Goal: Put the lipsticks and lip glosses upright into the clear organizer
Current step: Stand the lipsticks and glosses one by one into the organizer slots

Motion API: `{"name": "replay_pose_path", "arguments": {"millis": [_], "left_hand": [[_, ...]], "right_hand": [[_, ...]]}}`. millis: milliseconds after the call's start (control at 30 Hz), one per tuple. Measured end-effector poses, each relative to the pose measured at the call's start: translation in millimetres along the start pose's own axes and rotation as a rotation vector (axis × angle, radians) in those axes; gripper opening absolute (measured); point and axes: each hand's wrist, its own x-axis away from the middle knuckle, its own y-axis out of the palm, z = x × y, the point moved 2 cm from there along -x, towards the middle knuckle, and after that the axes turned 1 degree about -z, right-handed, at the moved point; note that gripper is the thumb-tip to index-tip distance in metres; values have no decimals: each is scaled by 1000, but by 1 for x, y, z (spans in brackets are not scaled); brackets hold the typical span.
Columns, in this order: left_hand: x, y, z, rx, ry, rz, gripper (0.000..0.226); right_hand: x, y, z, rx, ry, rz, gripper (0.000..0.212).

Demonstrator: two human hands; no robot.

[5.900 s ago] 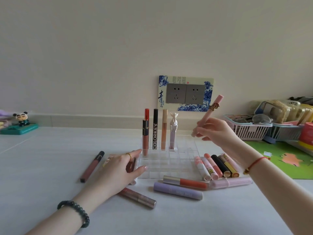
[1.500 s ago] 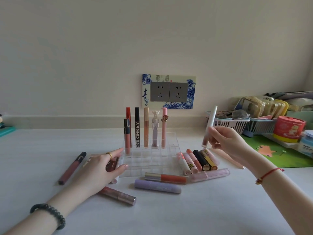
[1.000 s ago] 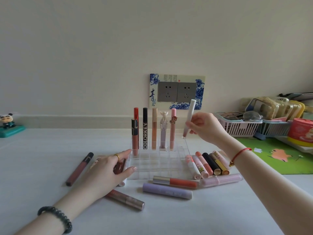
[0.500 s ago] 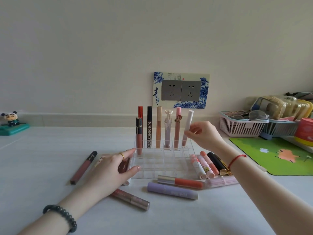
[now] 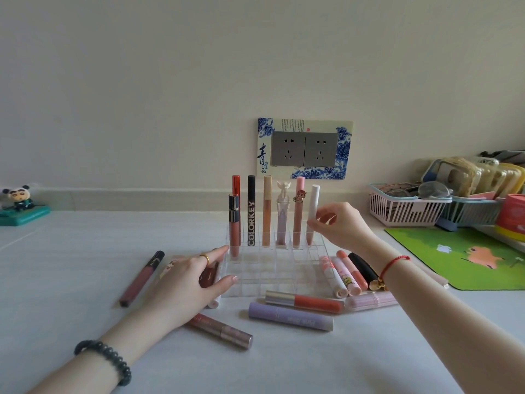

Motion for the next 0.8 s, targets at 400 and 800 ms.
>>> {"name": "replay_pose_path", "arguments": {"millis": [400,800], "left_hand": [[-3,3,-6,-3,-8,-6,62],[-3,3,-6,-3,-10,-19,61]], "right_hand": [[0,2,3,31,10,-28,19],[2,4,6,41,31,-59,21]]}}
